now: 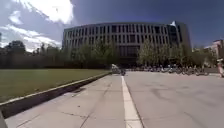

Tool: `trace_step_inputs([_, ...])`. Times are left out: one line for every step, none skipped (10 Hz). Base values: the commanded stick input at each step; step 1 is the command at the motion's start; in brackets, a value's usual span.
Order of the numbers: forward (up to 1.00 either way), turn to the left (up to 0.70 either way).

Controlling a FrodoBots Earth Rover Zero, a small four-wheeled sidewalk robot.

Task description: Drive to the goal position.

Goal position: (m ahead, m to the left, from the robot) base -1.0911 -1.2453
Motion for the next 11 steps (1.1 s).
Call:
trace_step_inputs([0.7, -0.01])
trace_step_inputs([0.7, -0.01])
trace_step_inputs([0.7, -0.01])
trace_step_inputs([0.7, -0.01])
trace_step_inputs([0.7, -0.01])
trace_step_inputs([0.7, -0.01])
trace_step_inputs([0.7, -0.01])
trace_step_inputs([0.7, -0.01])
trace_step_inputs([0.7, -0.01])
trace_step_inputs([0.7, -0.01])
trace_step_inputs([0.7, -0.01])
